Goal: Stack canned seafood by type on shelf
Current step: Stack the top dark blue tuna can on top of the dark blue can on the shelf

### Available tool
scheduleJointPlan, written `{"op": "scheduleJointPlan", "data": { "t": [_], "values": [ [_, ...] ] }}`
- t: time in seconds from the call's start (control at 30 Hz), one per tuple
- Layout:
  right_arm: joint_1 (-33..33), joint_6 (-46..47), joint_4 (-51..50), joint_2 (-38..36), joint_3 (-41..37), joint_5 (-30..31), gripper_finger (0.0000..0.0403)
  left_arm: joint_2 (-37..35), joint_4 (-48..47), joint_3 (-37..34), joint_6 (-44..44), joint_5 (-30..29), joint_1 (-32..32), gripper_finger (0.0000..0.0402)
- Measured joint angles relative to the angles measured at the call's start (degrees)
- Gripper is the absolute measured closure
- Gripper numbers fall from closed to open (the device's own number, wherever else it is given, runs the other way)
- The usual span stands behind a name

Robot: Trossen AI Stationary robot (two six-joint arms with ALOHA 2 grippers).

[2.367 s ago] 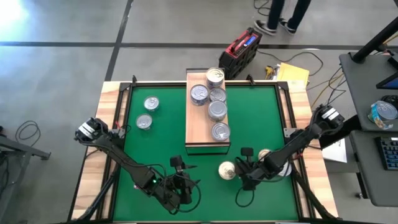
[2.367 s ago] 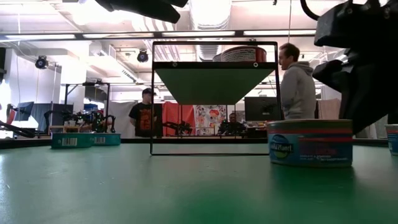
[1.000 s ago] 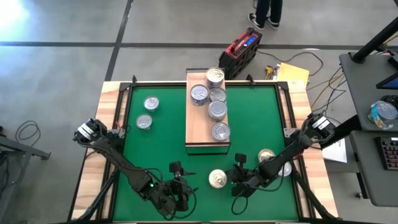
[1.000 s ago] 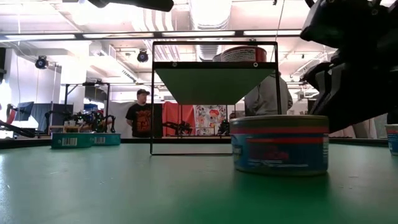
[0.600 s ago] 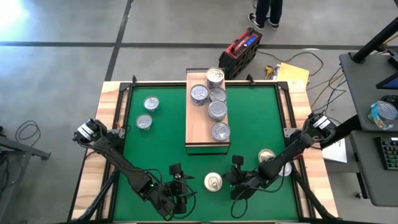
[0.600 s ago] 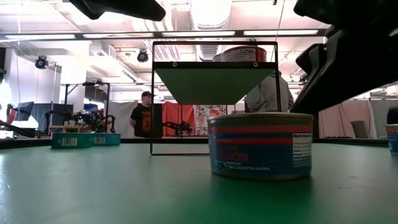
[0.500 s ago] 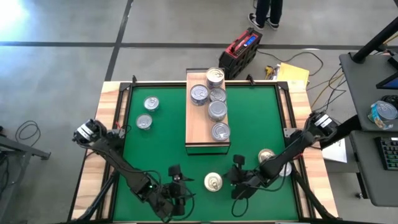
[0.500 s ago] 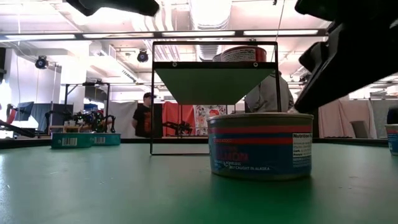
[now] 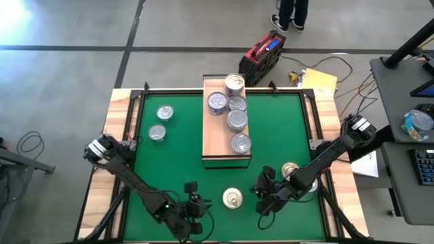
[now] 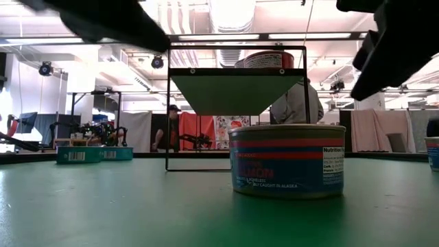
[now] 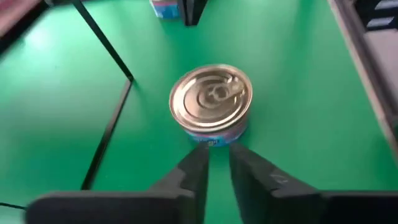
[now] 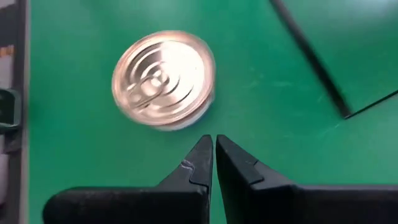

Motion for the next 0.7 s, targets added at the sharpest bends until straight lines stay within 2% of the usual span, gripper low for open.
{"op": "scheduleJointPlan", "data": {
  "t": [0.07,0.13,0.4,0.7],
  "values": [
    [0.02,2.54,0.04,-0.01,0.0,-1.67,0.039,2.11,0.93,0.43,0.12,-0.06,0.05,0.0383],
    [0.02,5.5,0.04,-0.01,0.0,-2.66,0.039,3.95,1.52,1.41,0.45,-0.03,-0.01,0.0396],
    [0.02,6.71,0.26,0.05,-0.02,-4.35,0.0384,9.82,1.95,5.53,1.68,-0.59,0.01,0.04],
    [0.02,5.35,0.43,0.06,-0.02,-3.84,0.0311,10.41,1.74,5.99,0.2,-0.88,0.01,0.0401]
  ]
}}
